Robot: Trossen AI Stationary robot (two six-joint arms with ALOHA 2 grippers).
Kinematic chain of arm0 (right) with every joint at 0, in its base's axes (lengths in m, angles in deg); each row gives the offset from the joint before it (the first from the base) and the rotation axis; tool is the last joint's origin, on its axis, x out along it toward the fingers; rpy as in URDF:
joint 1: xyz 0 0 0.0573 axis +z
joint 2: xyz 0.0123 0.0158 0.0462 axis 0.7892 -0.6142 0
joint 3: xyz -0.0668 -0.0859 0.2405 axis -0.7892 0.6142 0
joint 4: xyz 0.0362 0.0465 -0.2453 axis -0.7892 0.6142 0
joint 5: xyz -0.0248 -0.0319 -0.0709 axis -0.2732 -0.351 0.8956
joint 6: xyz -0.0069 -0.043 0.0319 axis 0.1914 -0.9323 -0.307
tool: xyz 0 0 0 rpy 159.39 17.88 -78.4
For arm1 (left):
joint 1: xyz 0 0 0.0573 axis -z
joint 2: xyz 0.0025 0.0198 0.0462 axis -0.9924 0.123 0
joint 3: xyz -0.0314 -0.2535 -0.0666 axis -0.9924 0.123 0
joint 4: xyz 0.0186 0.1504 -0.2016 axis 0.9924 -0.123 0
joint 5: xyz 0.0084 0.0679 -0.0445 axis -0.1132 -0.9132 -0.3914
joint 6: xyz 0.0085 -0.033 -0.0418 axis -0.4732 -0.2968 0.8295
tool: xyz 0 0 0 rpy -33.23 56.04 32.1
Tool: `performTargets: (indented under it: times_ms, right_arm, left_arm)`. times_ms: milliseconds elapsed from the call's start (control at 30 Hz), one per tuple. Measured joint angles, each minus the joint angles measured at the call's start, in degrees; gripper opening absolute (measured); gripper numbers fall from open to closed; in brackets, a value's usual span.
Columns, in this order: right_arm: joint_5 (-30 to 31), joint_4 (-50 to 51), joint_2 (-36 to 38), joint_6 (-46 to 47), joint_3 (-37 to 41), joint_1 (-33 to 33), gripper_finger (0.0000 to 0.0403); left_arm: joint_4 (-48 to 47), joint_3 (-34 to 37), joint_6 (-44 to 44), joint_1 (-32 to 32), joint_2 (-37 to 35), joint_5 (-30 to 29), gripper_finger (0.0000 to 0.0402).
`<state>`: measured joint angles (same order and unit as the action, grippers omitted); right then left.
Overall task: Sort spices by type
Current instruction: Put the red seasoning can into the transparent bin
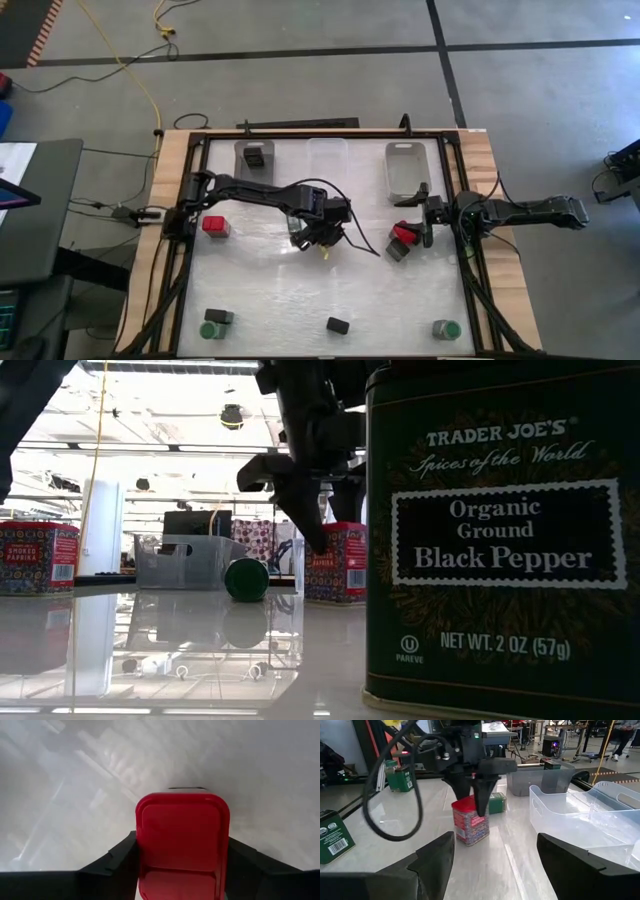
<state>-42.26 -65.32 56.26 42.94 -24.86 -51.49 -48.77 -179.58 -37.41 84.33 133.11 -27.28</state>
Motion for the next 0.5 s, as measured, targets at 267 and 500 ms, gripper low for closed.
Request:
performTargets:
  times_ms: [267, 500]
  right_arm:
    - [0.0, 0.0, 0.0, 0.0, 0.0, -0.01, 0.0312]
    - [0.0, 0.0, -0.02, 0.0, 0.01, -0.01, 0.0312]
  left_arm:
    - [-1.23, -1.24, 0.07, 0.24, 0.07, -0.27, 0.0206]
    - [-9.26, -13.11, 2.11, -2.56, 0.07, -2.91, 0.0206]
